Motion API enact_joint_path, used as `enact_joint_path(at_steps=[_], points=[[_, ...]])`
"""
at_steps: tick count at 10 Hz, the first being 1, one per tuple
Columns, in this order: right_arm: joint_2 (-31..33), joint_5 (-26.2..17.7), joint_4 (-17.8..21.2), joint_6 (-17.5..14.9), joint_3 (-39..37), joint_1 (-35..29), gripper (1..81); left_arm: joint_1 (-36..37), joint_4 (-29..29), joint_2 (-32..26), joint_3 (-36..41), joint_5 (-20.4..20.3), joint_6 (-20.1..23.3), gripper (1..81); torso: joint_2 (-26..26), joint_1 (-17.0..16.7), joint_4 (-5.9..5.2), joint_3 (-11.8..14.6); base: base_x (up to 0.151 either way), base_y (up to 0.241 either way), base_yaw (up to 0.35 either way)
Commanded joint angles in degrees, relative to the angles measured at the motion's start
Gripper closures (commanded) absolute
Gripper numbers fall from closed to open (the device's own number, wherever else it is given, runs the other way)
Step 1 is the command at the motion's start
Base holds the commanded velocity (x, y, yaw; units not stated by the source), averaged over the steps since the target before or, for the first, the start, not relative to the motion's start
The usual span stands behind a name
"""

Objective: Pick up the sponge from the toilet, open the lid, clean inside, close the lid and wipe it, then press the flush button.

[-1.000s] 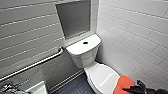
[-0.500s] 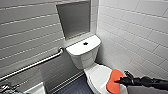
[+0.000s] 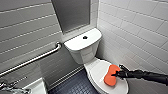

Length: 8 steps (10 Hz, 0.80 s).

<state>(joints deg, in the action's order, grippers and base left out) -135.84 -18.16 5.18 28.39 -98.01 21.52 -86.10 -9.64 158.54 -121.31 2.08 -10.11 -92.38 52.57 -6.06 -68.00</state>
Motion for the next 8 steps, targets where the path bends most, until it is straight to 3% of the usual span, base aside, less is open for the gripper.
enact_joint_path(at_steps=[1, 4, 5, 6, 7, 8], points=[[-3.4, -1.1, 1.9, 2.5, -5.9, -10.5, 81.1, -1.4, 0.2, -0.3, 0.6, 4.9, 0.4, 1.0, 0.0, 0.0, 0.00, 0.0, 0.000, 0.000, 0.000], [-8.9, 0.9, 1.9, 4.3, -13.9, -10.8, 81.1, -2.5, 0.2, -0.1, -0.2, 4.9, 0.4, 1.0, 0.0, 0.0, 0.00, 0.0, 0.000, 0.000, 0.000], [-10.5, 1.0, 1.9, 4.4, -16.4, -11.2, 81.1, -2.8, 0.2, -0.1, -0.2, 4.9, 0.4, 1.0, -5.7, 3.7, 0.00, 0.0, 0.000, 0.000, 0.000], [-11.4, 1.0, 1.9, 4.5, -17.6, -11.8, 81.1, -3.0, 0.1, -0.1, -0.2, 4.9, 0.4, 1.0, -5.8, 3.8, 0.00, 0.0, 0.000, 0.000, 0.000], [-11.8, 1.0, 1.9, 4.9, -18.5, -12.8, 81.1, -3.1, 0.1, 0.1, -0.2, 4.9, 0.4, 1.0, -0.8, 0.6, 0.00, -2.9, 0.000, 0.000, 0.000], [-11.8, 1.0, 1.9, 5.3, -18.7, -13.5, 81.1, -3.2, 0.1, 0.2, -0.2, 4.9, 0.4, 1.0, -1.7, 1.1, 0.00, -3.8, 0.000, 0.000, 0.000]])
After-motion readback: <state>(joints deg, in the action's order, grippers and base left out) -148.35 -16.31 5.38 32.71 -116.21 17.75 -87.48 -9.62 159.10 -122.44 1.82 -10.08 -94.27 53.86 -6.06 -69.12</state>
